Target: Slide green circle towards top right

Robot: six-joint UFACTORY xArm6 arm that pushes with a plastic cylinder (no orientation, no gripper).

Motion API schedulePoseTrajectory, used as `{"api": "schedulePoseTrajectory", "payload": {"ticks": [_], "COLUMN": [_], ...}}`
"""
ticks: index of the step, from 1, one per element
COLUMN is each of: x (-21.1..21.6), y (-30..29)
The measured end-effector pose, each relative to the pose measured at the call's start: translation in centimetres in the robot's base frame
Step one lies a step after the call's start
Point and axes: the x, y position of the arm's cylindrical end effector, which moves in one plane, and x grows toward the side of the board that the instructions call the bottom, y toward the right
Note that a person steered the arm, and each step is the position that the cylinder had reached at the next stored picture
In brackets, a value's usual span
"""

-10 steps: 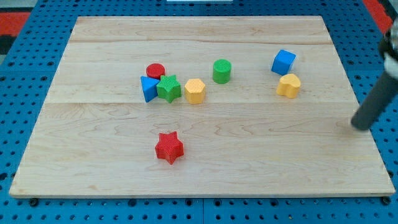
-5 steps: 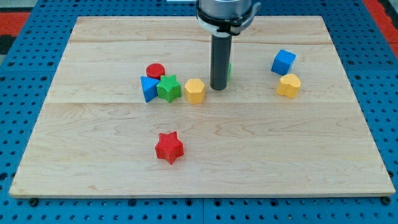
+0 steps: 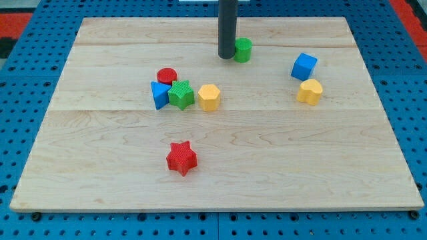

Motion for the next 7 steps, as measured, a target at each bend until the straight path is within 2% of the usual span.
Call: {"api": "schedulePoseTrajectory", "payload": {"ticks": [2, 6, 7], "x": [-0.2, -1.4, -5.1], "y": [0.7, 8.5, 6.0]}}
